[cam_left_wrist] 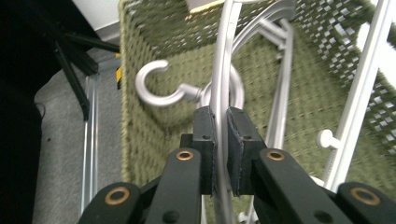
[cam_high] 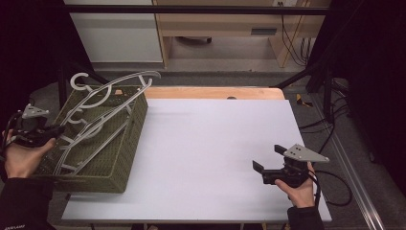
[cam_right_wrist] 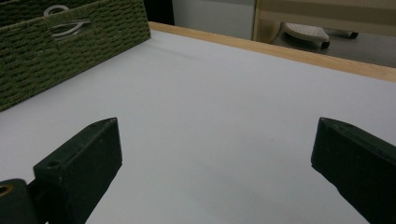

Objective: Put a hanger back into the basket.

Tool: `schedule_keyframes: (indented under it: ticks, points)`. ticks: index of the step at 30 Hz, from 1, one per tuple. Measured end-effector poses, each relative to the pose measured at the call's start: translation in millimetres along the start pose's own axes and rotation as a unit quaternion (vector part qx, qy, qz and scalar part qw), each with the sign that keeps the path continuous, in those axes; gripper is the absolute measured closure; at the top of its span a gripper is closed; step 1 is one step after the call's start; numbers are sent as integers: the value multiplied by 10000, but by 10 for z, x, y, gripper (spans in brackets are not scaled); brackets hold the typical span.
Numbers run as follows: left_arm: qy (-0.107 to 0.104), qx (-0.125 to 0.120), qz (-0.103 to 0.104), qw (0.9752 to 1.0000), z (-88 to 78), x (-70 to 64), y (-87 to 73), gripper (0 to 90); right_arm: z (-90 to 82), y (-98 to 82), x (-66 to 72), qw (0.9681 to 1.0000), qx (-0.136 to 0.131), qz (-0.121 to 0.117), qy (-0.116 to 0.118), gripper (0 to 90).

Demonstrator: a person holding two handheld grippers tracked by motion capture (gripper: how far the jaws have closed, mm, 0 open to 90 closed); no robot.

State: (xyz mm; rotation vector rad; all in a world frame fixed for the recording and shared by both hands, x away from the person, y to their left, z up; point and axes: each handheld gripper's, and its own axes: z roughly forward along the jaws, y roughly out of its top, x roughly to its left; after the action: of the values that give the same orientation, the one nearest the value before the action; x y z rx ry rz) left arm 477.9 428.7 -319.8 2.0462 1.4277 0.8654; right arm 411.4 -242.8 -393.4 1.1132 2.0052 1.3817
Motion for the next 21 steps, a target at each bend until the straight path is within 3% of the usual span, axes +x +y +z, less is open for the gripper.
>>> schedule_keyframes:
  ticks: [9,21]
  points:
    - [270,259,-43,9993,100,150,-177,828,1,-1,3,10000,4,-17,-2,22]
    - [373,402,-151,9984,130,296,-353,828,6,-3,5,10000,29,-37,1,23]
